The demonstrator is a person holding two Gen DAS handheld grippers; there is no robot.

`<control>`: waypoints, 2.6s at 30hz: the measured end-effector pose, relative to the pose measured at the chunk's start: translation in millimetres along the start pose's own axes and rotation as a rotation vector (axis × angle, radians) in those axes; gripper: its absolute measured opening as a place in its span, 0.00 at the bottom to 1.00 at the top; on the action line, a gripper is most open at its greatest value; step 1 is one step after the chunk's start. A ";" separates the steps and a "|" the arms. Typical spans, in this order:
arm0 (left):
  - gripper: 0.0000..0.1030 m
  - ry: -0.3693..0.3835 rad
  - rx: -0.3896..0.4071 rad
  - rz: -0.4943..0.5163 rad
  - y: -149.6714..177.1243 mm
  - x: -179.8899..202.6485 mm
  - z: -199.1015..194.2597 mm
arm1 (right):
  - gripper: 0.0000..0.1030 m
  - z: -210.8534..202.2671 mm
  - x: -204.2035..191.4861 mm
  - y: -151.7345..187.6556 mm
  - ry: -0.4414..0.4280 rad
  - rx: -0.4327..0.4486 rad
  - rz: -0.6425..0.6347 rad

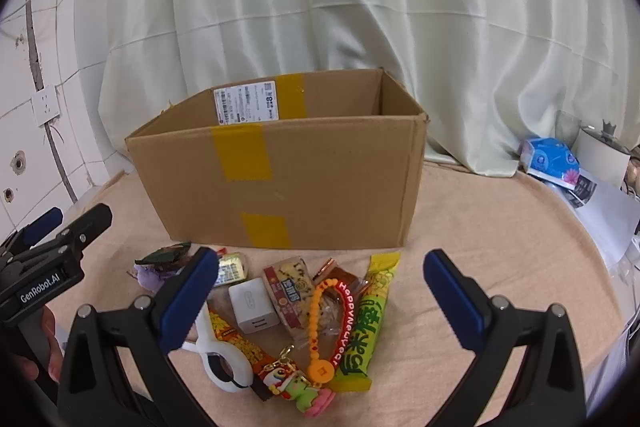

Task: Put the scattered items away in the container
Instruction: 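Move both tools toward the pile of items in front of the box, then grasp the purple plush keychain with the left tool while the right tool approaches the snack bar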

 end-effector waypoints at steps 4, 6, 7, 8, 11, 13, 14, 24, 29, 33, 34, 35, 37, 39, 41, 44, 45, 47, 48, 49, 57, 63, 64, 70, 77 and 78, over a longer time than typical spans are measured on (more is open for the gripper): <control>1.00 0.001 -0.002 -0.005 1.6 -0.2 -0.4 | 1.00 -0.5 1.1 -0.1 0.001 0.000 0.006; 1.00 -0.001 -0.002 -0.004 2.2 0.4 -0.5 | 1.00 0.1 2.5 0.5 0.008 -0.006 0.013; 1.00 -0.004 -0.004 -0.004 2.8 -0.3 -0.2 | 1.00 0.5 2.5 0.5 0.011 -0.008 0.014; 1.00 -0.007 -0.009 -0.001 3.9 -0.3 0.5 | 1.00 0.7 3.0 0.8 0.010 -0.010 0.015; 1.00 -0.004 -0.013 0.006 4.8 0.5 2.2 | 1.00 1.6 4.0 0.9 0.005 -0.014 0.021; 1.00 0.006 -0.008 0.005 5.4 0.5 2.4 | 1.00 2.4 4.4 0.6 0.006 -0.013 0.021; 1.00 0.017 0.002 0.008 6.7 1.0 1.5 | 1.00 2.5 4.5 1.0 0.003 -0.011 0.020; 1.00 0.046 -0.115 0.007 40.5 -9.6 25.9 | 1.00 8.1 4.6 6.6 -0.036 -0.014 0.032; 1.00 0.021 -0.160 0.038 67.4 -25.0 42.9 | 1.00 9.7 0.1 12.1 -0.069 0.000 0.023; 1.00 0.007 -0.186 0.063 84.3 -31.5 52.4 | 1.00 18.5 -4.2 20.5 -0.057 -0.011 -0.008; 1.00 0.007 -0.193 0.065 87.6 -32.3 55.4 | 1.00 21.2 -5.2 22.5 -0.066 -0.013 -0.006; 1.00 0.012 -0.202 0.066 91.2 -32.7 58.7 | 1.00 23.2 -5.8 24.0 -0.074 -0.013 -0.003; 1.00 0.021 -0.205 0.066 94.2 -31.7 61.9 | 1.00 28.9 -7.1 27.7 -0.090 -0.020 0.004; 1.00 0.031 -0.210 0.064 96.5 -29.8 64.6 | 1.00 35.7 -7.9 32.3 -0.094 -0.036 0.001; 1.00 0.040 -0.209 0.064 98.0 -26.9 67.1 | 1.00 40.1 -8.4 35.6 -0.091 -0.045 -0.007; 0.99 0.057 -0.198 0.065 97.4 -22.8 65.5 | 1.00 45.8 -7.9 39.9 -0.087 -0.058 -0.011; 0.98 0.069 -0.191 0.062 96.8 -21.5 63.9 | 1.00 47.1 -7.3 40.9 -0.087 -0.060 -0.008; 0.87 0.085 -0.192 0.053 96.5 -20.6 61.3 | 1.00 48.9 -6.2 41.6 -0.087 -0.062 -0.001; 0.82 0.094 -0.193 0.047 96.7 -20.4 60.9 | 1.00 49.5 -6.0 42.1 -0.089 -0.062 0.002; 0.68 0.102 -0.195 0.039 97.1 -20.6 60.5 | 1.00 50.0 -5.8 42.4 -0.092 -0.062 0.004; 0.54 0.166 -0.235 0.003 106.7 -16.2 66.4 | 1.00 53.2 -7.7 44.7 -0.108 -0.061 0.010; 0.43 0.174 -0.207 0.003 99.3 -13.8 52.0 | 1.00 55.5 -7.0 47.8 -0.109 -0.072 0.009; 0.43 0.181 -0.193 -0.006 97.0 -13.3 48.1 | 1.00 54.8 -6.2 47.5 -0.108 -0.069 0.012; 0.43 0.177 -0.191 0.013 99.0 -7.9 50.4 | 1.00 53.4 -2.8 46.5 -0.119 -0.063 0.030; 0.44 0.164 -0.191 0.041 100.9 -1.2 49.6 | 1.00 52.9 -0.6 45.8 -0.117 -0.065 0.034; 0.44 0.162 -0.194 0.039 102.0 -2.2 48.1 | 1.00 52.7 -0.4 45.6 -0.116 -0.064 0.034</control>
Point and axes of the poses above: each gripper's, at about its wrist camera, not at the fingertips, and z roughly the way its jaws point, x to its right, y to its underside, the point moved 6 cm from there along z, roughly the way its jaws point, and after that the axes turned 9 degrees about x, right-handed, at the moved point
